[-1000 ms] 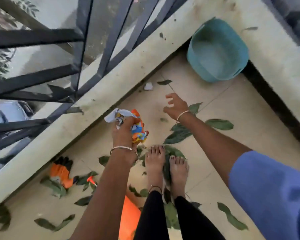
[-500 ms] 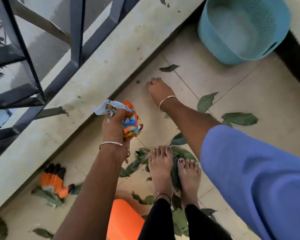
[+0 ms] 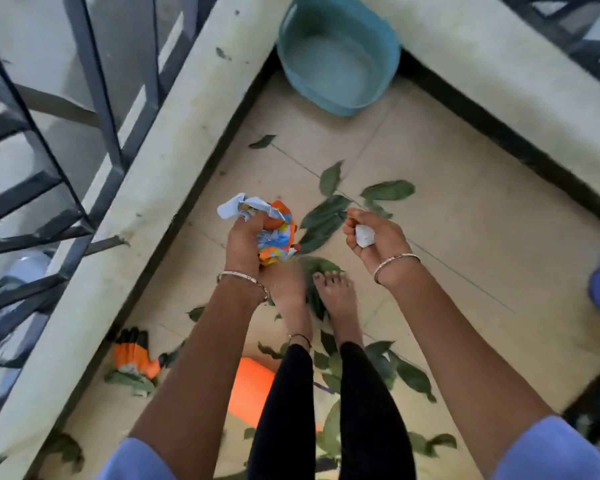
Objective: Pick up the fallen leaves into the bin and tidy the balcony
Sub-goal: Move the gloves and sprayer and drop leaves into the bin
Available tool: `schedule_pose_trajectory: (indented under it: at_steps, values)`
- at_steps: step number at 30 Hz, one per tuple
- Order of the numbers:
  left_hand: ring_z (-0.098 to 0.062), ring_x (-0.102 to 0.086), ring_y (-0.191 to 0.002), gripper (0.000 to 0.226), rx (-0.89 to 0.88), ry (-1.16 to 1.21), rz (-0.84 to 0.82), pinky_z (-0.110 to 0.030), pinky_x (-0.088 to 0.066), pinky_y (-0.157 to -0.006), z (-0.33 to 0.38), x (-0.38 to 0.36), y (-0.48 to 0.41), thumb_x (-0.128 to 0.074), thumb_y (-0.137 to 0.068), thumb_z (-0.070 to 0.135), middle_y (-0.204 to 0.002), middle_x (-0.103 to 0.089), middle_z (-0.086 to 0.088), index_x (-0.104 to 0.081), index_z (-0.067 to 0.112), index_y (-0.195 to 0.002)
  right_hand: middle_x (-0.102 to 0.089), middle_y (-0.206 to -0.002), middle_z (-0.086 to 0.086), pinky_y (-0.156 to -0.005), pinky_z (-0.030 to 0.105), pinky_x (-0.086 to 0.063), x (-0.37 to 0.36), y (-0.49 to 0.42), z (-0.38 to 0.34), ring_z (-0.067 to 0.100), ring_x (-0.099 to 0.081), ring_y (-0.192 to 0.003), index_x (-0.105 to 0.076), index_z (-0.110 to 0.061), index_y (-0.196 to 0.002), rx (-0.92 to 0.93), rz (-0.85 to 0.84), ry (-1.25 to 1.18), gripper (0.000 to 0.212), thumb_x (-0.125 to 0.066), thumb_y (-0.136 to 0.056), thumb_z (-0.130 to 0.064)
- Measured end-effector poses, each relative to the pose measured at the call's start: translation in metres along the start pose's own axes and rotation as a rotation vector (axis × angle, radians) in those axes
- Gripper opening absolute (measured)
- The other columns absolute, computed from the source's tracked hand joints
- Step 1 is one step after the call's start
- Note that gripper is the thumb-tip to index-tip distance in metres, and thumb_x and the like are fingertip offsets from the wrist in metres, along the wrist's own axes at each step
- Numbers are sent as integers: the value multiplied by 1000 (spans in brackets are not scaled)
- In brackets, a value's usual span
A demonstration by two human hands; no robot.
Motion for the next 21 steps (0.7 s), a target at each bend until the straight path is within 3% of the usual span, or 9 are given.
schedule_pose_trajectory:
  at_steps: [4,9,14,17,21]
  values:
    - [-21,-57,-61,10,76,-137,-65,-26,-50,-58,-25,-51,55,-56,-69,5,-72,-54,-8,-52,9,-77,-65,-70,5,-55,20,-54,45,78,-45,15,-62,-64,-64,-4,-85,-63,-24,-392,20,-51,-98,-12]
    - [-19,-59,-52,18,53,-270,-200,-27,-51,-48,-49,-118,117,-52,-58,6,-58,-61,-1,-65,16,-51,-69,-79,8,-66,26,-59,104,164,-90,19,-65,-79,-68,-2,-84,-12,2,-671,23,-53,-98,-12]
    - [-22,-65,-68,24,92,-368,-283,-31,-55,-52,-91,-190,180,-47,-56,2,-72,-70,-1,-64,14,-68,-71,-80,8,-70,26,-58,172,232,-117,19,-70,-75,-71,-3,-83,53,3,-897,13,-60,-87,-9]
    - [-19,-66,-65,29,104,-450,-331,-29,-55,-53,-117,-236,219,-46,-54,2,-71,-71,0,-70,16,-58,-70,-78,7,-69,26,-58,222,265,-126,19,-69,-71,-75,-3,-73,95,25,-986,13,-65,-75,-10]
    - [-20,-66,-61,26,106,-455,-348,-30,-55,-52,-150,-285,256,-46,-54,3,-71,-70,-5,-64,9,-72,-68,-77,5,-70,25,-59,292,301,-137,16,-67,-73,-74,-2,-71,140,74,-1127,12,-64,-75,-7]
Point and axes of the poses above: each hand's wrist, its own y-axis away from the middle knuckle, its own x-axis out of the back of the hand, z = x × y, the point moved 5 cm from there along -y, towards the middle knuckle
